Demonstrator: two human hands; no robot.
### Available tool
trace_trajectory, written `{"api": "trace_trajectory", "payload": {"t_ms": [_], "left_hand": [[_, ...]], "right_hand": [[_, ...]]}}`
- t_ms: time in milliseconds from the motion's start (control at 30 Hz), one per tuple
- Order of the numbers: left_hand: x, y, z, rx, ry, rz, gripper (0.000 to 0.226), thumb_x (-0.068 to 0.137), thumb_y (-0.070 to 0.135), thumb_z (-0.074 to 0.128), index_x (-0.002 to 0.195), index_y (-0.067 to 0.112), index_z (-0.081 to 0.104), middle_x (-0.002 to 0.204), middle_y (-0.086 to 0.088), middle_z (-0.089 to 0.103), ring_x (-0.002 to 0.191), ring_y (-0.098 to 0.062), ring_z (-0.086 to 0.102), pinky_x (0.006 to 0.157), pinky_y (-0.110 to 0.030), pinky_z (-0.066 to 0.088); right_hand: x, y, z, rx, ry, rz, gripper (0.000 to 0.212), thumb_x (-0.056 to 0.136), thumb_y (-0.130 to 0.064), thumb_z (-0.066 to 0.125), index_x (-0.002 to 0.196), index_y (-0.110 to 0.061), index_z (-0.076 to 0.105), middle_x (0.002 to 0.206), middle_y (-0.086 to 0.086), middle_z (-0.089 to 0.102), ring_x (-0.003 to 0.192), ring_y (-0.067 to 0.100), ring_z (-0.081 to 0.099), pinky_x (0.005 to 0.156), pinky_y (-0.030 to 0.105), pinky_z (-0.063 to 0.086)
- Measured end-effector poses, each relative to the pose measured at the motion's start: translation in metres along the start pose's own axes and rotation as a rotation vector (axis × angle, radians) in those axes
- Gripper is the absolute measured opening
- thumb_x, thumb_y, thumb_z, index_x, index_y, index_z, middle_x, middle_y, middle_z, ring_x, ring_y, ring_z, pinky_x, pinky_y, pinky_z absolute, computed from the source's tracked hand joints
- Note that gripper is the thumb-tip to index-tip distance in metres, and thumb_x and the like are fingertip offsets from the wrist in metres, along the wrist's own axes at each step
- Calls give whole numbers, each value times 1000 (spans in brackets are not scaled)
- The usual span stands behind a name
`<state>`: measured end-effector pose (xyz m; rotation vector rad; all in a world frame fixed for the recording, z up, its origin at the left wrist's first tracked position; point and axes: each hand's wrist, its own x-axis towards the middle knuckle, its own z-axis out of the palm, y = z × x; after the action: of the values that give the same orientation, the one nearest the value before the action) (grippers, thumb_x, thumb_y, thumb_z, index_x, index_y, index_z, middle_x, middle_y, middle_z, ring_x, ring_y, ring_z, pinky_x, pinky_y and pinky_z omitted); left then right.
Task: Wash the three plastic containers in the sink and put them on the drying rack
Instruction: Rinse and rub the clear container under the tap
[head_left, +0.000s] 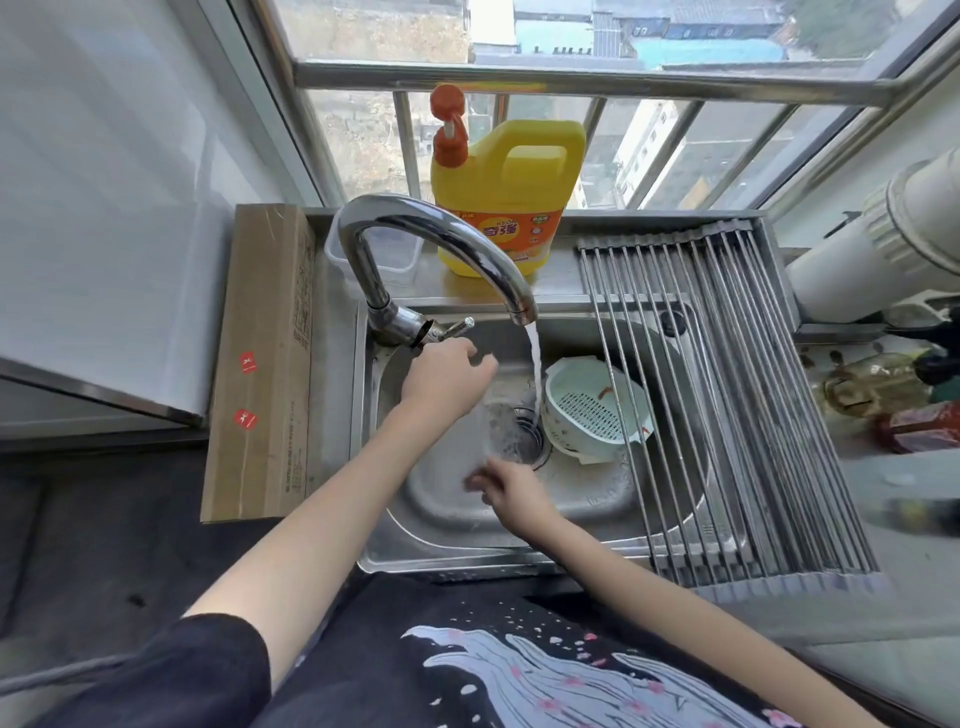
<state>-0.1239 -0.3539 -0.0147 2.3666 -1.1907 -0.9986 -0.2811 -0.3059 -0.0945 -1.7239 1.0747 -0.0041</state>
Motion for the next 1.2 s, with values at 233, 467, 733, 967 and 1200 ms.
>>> {"api": "trace_trajectory", "payload": {"t_ms": [233,467,733,967,1200], "left_hand": [[-8,-15,-3,-22,-25,-76,33,73,41,43,92,25,65,74,-5,71,78,-26,69,83,-36,54],[-13,-16,2,274,-44,-118,59,84,65,45,110,15,59,115,-10,63,110,-33,58,77,-33,41],[-15,-24,5,130,-97,-194,22,83,16,45,101,6,50,102,-18,65,83,-34,67,76,-36,55],[-17,-15,12,210,46,2,17,88,8,42,103,0,45,107,-29,60,99,-45,56,69,-39,37],[-22,-3,7,356,74,185,39,90,6,40,129,1,41,109,-28,61,99,-48,57,71,-42,40]], "right_hand": [[2,-20,7,959,-82,423,20,101,-10,40,90,-7,56,82,4,71,72,8,71,67,21,57],[6,-28,-9,-372,-99,12,20,95,-21,49,97,-6,61,93,14,69,85,33,64,65,36,47],[10,-18,-52,-855,-53,-226,17,98,-19,43,106,-13,57,95,12,66,86,32,64,59,32,33],[19,-1,-94,-920,-319,-155,45,97,-29,39,141,-21,43,147,3,43,136,21,38,111,46,29],[48,-9,-132,-1729,-233,-279,62,97,-31,40,152,-19,12,160,-1,10,148,14,-1,107,61,-18]]}}
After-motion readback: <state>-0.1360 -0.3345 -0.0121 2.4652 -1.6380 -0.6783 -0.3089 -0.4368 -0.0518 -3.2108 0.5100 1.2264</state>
